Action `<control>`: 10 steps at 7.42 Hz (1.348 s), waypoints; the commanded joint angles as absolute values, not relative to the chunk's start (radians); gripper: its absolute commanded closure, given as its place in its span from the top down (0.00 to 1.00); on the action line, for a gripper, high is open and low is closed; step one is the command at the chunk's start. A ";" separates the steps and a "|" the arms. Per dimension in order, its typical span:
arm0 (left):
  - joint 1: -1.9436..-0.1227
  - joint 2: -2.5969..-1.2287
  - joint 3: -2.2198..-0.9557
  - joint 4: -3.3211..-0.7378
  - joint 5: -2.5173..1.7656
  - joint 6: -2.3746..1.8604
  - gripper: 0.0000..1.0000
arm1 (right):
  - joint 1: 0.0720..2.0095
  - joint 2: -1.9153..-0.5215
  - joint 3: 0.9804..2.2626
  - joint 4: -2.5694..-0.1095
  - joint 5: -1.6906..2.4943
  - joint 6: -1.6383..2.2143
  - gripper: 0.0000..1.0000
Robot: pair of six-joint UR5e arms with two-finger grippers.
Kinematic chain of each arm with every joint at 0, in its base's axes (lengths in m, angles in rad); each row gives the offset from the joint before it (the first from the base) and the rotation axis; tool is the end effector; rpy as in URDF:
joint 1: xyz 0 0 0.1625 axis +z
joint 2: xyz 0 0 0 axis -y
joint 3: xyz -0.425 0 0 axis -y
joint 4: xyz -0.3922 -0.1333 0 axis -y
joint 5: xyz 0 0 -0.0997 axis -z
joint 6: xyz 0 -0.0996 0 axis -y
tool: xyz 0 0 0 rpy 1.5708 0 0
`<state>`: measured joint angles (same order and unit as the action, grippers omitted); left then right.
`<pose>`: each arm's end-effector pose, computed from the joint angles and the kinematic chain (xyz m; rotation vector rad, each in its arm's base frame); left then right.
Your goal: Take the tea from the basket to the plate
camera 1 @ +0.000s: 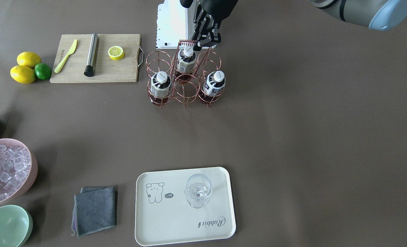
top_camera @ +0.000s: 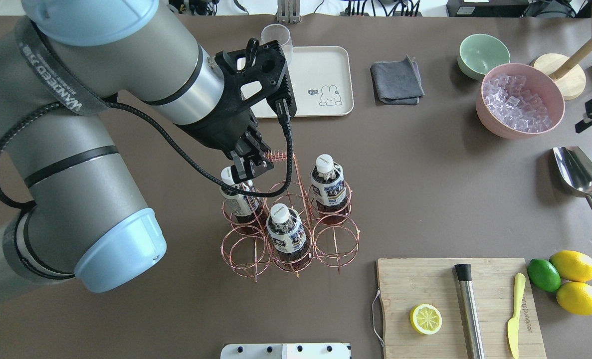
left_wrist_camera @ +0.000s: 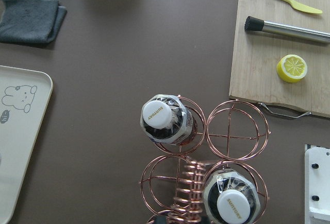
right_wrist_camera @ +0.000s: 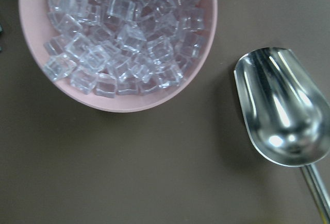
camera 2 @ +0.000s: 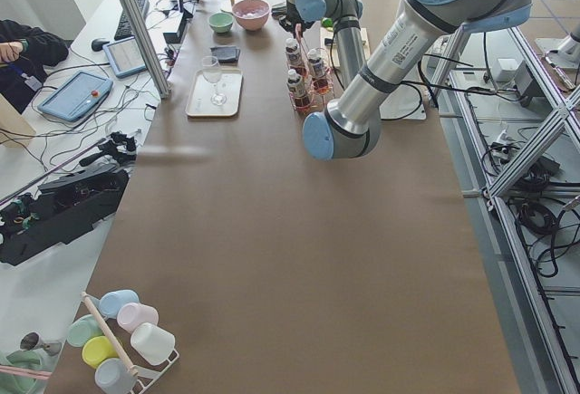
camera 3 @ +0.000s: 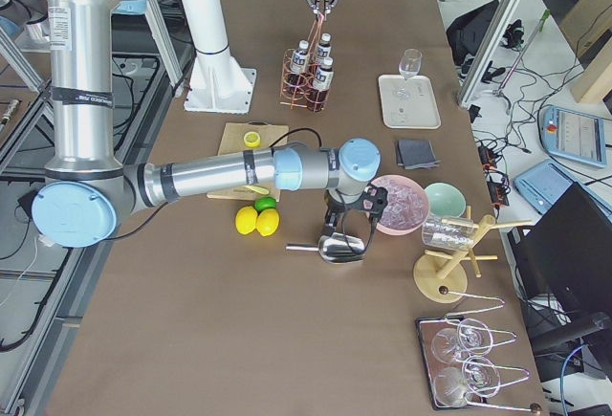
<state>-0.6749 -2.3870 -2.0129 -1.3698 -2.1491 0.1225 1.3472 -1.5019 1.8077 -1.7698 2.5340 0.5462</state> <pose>0.3816 -0.4064 0.0345 0.8054 0.9313 1.2006 -0.0625 -0.5072 0.5143 -0.2708 -0.9313 0.2456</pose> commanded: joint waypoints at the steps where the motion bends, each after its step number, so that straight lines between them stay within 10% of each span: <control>1: -0.676 -2.382 -2.013 -1.371 -2.149 0.121 0.00 | 1.151 -1.240 1.813 -1.806 2.556 0.994 1.00; 10: -0.661 -2.393 -2.034 -1.368 -2.149 0.109 0.00 | 0.809 -0.842 1.726 -1.795 2.554 1.534 0.98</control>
<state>-0.6683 -2.3942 -2.0337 -1.3680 -2.1519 0.1098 0.8465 -0.8745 1.7388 -1.8057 2.5549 1.4857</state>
